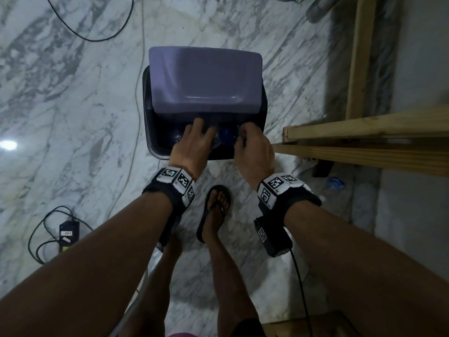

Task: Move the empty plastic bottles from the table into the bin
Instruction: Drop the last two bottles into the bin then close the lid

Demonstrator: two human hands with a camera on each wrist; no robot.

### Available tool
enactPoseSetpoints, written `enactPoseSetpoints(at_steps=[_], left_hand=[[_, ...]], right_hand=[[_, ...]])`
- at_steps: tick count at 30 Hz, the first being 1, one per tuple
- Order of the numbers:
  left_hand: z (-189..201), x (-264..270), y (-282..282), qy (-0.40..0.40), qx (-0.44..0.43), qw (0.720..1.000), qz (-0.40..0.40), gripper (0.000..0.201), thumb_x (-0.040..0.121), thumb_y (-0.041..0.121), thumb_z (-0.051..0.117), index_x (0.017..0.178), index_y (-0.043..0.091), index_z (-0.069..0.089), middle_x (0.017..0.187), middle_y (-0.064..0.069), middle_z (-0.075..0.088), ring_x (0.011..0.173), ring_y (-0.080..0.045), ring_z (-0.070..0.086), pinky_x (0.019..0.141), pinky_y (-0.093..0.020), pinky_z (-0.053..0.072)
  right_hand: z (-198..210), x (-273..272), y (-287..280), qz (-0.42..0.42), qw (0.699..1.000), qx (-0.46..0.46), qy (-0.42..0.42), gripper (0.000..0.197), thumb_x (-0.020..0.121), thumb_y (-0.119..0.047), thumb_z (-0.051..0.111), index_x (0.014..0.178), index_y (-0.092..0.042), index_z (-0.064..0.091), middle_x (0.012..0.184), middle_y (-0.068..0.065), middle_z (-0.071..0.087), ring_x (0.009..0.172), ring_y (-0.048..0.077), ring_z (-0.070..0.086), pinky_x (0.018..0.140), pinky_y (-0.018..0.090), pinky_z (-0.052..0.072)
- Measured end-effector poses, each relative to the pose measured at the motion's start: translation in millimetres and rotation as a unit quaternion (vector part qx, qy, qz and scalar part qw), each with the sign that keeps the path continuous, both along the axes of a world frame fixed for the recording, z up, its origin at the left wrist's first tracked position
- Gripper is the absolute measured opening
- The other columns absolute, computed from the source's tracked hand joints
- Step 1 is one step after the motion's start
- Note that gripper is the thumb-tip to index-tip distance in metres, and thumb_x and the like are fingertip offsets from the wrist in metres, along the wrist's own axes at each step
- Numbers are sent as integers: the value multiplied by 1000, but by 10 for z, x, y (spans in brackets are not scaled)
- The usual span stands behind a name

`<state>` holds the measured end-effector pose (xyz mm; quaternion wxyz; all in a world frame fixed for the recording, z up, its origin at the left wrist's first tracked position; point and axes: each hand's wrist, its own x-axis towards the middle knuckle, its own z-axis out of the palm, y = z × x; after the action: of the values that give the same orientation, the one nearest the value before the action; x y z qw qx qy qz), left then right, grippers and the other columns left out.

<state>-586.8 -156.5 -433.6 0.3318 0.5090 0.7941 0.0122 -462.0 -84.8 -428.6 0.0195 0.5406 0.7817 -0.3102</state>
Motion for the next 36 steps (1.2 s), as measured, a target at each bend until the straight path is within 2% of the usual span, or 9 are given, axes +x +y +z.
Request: enactPoseSetpoints(at_steps=[4,11,17,19,21,23,27,30,36], left_hand=[[-86,13,36,-38,25,998,30,39,85,-3,58,121,5,47,122,-16,47,108,-34,52,80,-41,50],[-120,-3,30,-33,38,999,17,27,84,-4,60,109,1,52,118,-18,49,102,-36,54,75,-40,49],[-130,35,-6,-52,19,998,6,28,88,-3,52,116,3,50,120,-16,52,109,-33,53,81,-40,49],[-139,41,-65,-51,20,998,-6,30,92,8,50,123,7,50,125,-12,50,114,-30,51,85,-41,50],[-149,36,-125,-51,8,999,-13,35,95,21,48,128,11,49,129,-8,48,119,-27,48,93,-41,50],[-178,7,-176,-49,-7,999,-21,39,95,27,46,131,10,49,134,-8,47,126,-26,44,100,-41,46],[-210,-14,-261,-51,2,998,-22,41,93,25,48,129,5,51,138,-12,48,131,-28,41,106,-40,41],[-184,-7,-292,-49,10,999,-16,39,93,25,49,125,5,53,133,-13,51,126,-29,45,104,-39,42],[-136,-59,-289,-44,-16,999,-18,40,93,27,47,128,7,51,131,-12,51,124,-29,46,104,-40,41]], right_hand=[[-41,21,-24,92,993,63,43,21,87,-10,56,107,-5,61,108,16,59,93,34,60,63,38,50],[-44,19,20,187,977,97,38,31,80,0,66,110,-3,64,99,18,63,87,36,61,61,36,51],[-87,-37,39,226,970,89,-23,22,65,12,73,82,0,65,82,20,65,71,37,67,48,30,51],[-73,-23,57,217,972,57,-67,19,72,13,66,88,2,64,88,23,66,77,39,66,56,35,53],[-81,38,63,215,969,21,-118,24,82,11,54,103,2,62,104,23,65,98,40,62,74,41,51],[-86,67,75,224,963,14,-151,29,84,6,51,111,0,62,112,20,64,108,38,57,84,42,48],[-64,-8,65,266,936,38,-227,27,87,-9,52,110,-5,64,115,15,65,113,33,55,94,42,41],[-36,-27,45,296,912,28,-282,29,88,-16,51,112,-10,65,125,12,58,123,31,44,101,44,33],[-87,-71,134,304,896,-29,-323,31,81,-28,62,110,-16,68,134,6,49,132,29,32,105,47,27]])
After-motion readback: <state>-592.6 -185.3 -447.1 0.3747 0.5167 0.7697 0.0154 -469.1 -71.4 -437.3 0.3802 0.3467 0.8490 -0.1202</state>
